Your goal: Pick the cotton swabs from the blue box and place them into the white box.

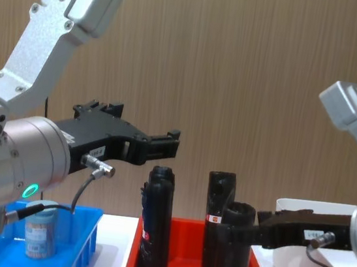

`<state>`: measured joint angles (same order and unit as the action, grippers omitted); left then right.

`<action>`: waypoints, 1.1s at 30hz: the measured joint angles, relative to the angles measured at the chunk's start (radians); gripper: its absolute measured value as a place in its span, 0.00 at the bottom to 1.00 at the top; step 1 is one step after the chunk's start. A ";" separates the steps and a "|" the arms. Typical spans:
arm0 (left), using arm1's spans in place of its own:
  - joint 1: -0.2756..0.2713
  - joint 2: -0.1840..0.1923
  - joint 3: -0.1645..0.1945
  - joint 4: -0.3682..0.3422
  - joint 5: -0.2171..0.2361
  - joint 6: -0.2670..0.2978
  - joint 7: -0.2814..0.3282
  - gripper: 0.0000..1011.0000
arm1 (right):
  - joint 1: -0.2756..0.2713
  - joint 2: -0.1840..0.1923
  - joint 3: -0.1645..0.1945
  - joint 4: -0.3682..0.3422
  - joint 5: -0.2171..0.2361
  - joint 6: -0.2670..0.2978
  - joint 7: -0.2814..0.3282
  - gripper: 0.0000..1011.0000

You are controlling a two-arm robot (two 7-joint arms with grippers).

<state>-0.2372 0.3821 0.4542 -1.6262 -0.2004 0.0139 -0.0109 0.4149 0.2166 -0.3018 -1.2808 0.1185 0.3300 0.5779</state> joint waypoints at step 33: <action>0.000 0.000 0.000 0.000 0.000 0.000 0.000 0.99 | 0.056 -0.032 -0.024 0.075 0.011 -0.031 0.007 0.47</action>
<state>-0.2371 0.3821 0.4543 -1.6262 -0.2004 0.0138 -0.0109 0.4711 0.1849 -0.3263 -1.2054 0.1293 0.2990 0.5847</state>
